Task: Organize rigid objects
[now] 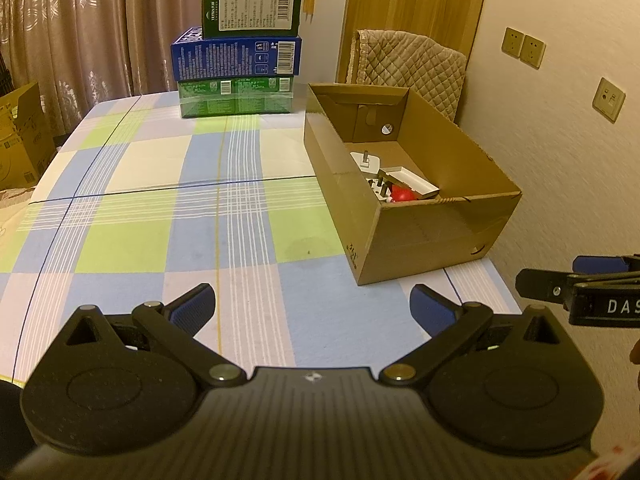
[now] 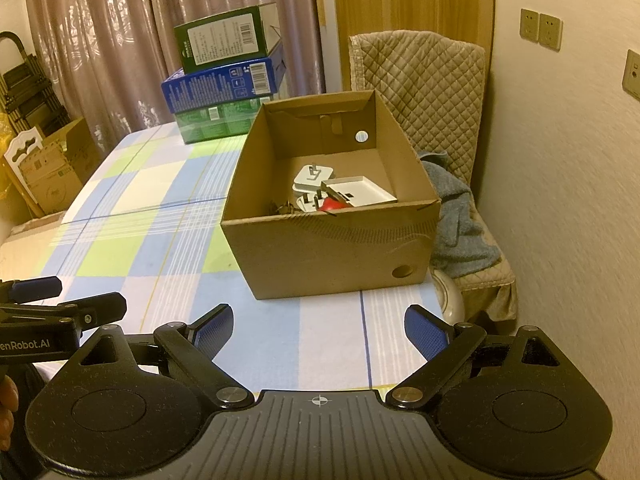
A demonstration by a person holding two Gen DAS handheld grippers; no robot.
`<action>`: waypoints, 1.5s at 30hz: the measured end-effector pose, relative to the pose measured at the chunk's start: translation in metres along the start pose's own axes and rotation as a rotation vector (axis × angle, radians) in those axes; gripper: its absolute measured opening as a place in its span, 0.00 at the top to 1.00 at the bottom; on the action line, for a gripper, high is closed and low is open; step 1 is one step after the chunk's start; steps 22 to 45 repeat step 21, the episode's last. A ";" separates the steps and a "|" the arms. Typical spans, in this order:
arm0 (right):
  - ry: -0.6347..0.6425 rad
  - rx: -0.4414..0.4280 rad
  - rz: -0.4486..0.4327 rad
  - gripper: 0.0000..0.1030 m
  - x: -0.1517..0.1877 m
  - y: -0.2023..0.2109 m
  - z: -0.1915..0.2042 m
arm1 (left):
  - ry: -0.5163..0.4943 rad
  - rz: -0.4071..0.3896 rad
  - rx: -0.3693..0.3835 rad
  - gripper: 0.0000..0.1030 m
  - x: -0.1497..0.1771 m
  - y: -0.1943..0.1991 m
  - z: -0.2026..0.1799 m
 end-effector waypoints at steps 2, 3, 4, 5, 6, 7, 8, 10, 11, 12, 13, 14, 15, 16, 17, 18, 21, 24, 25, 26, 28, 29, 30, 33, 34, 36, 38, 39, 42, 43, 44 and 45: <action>0.000 0.000 0.001 0.13 0.000 0.000 0.000 | 0.001 -0.001 -0.001 0.01 0.000 0.000 0.000; 0.000 0.000 0.001 0.13 0.000 0.000 0.000 | 0.001 -0.001 -0.001 0.01 0.000 0.000 0.000; 0.000 -0.001 0.001 0.13 0.000 0.000 0.000 | 0.001 -0.002 -0.001 0.01 0.000 0.000 0.000; 0.000 0.000 0.001 0.13 0.000 0.000 0.000 | 0.002 -0.002 -0.001 0.01 0.000 0.000 0.000; -0.001 0.000 0.002 0.13 0.000 0.000 -0.001 | 0.002 -0.001 0.000 0.01 0.000 0.000 0.000; -0.001 0.000 0.001 0.13 0.000 0.000 -0.001 | 0.001 -0.001 0.000 0.01 0.000 0.000 0.000; -0.001 -0.001 0.001 0.13 0.000 0.000 0.000 | -0.001 -0.002 0.000 0.01 0.000 0.000 0.000; -0.001 0.000 0.001 0.13 0.000 0.000 0.000 | -0.001 -0.002 0.002 0.01 0.000 0.001 0.000; -0.002 0.000 0.001 0.13 0.000 0.000 -0.001 | -0.003 -0.002 0.003 0.01 0.001 0.001 0.000; -0.001 0.000 0.001 0.13 0.000 0.000 0.000 | -0.005 -0.003 0.004 0.01 0.000 0.001 0.000; -0.002 0.000 0.002 0.13 0.000 0.000 0.000 | -0.006 -0.004 0.004 0.01 0.000 0.001 -0.001; -0.001 0.000 0.002 0.13 0.000 0.000 -0.001 | -0.006 -0.004 0.005 0.01 0.000 0.002 -0.001; -0.001 0.000 0.002 0.13 0.001 0.001 -0.001 | -0.006 -0.004 0.005 0.01 0.000 0.002 -0.001; -0.001 0.000 0.002 0.13 0.002 0.000 0.000 | -0.006 -0.003 0.006 0.01 0.000 0.002 -0.001; -0.002 0.000 0.002 0.13 0.002 0.000 0.000 | -0.006 -0.003 0.007 0.01 0.001 0.002 -0.001; -0.002 0.000 0.003 0.13 0.002 0.001 -0.001 | -0.003 -0.004 0.009 0.01 0.001 0.002 -0.001; -0.001 0.000 0.002 0.13 0.003 0.000 0.000 | 0.004 -0.009 0.009 0.01 0.001 0.003 0.000; -0.001 0.000 0.002 0.13 0.003 0.000 0.000 | 0.004 -0.009 0.009 0.01 0.001 0.003 0.000; -0.001 0.000 0.002 0.13 0.003 0.000 0.000 | 0.004 -0.009 0.009 0.01 0.001 0.003 0.000; -0.001 0.000 0.002 0.13 0.003 0.000 0.000 | 0.004 -0.009 0.009 0.01 0.001 0.003 0.000; -0.001 0.000 0.002 0.13 0.003 0.000 0.000 | 0.004 -0.009 0.009 0.01 0.001 0.003 0.000; -0.001 0.000 0.002 0.13 0.003 0.000 0.000 | 0.004 -0.009 0.009 0.01 0.001 0.003 0.000; -0.001 0.000 0.002 0.13 0.003 0.000 0.000 | 0.004 -0.009 0.009 0.01 0.001 0.003 0.000; -0.001 0.000 0.002 0.13 0.003 0.000 0.000 | 0.004 -0.009 0.009 0.01 0.001 0.003 0.000; -0.001 0.000 0.002 0.13 0.003 0.000 0.000 | 0.004 -0.009 0.009 0.01 0.001 0.003 0.000; -0.001 0.000 0.002 0.13 0.003 0.000 0.000 | 0.004 -0.009 0.009 0.01 0.001 0.003 0.000; -0.001 0.000 0.002 0.13 0.003 0.000 0.000 | 0.004 -0.009 0.009 0.01 0.001 0.003 0.000; -0.001 0.000 0.002 0.13 0.003 0.000 0.000 | 0.004 -0.009 0.009 0.01 0.001 0.003 0.000; -0.001 0.000 0.002 0.13 0.003 0.000 0.000 | 0.004 -0.009 0.009 0.01 0.001 0.003 0.000; -0.001 0.000 0.002 0.13 0.003 0.000 0.000 | 0.004 -0.009 0.009 0.01 0.001 0.003 0.000; -0.001 0.000 0.002 0.13 0.003 0.000 0.000 | 0.004 -0.009 0.009 0.01 0.001 0.003 0.000; -0.001 0.000 0.002 0.13 0.003 0.000 0.000 | 0.004 -0.009 0.009 0.01 0.001 0.003 0.000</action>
Point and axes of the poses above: each gripper's, at about its wrist camera, not at the fingertips, and y roughly against the way its jaws point, z to its left, x to its underside, the point moved 9 cm from there along -y, roughly the way its jaws point, and after that the axes turned 8 degrees about -z, right-handed, at the moved point
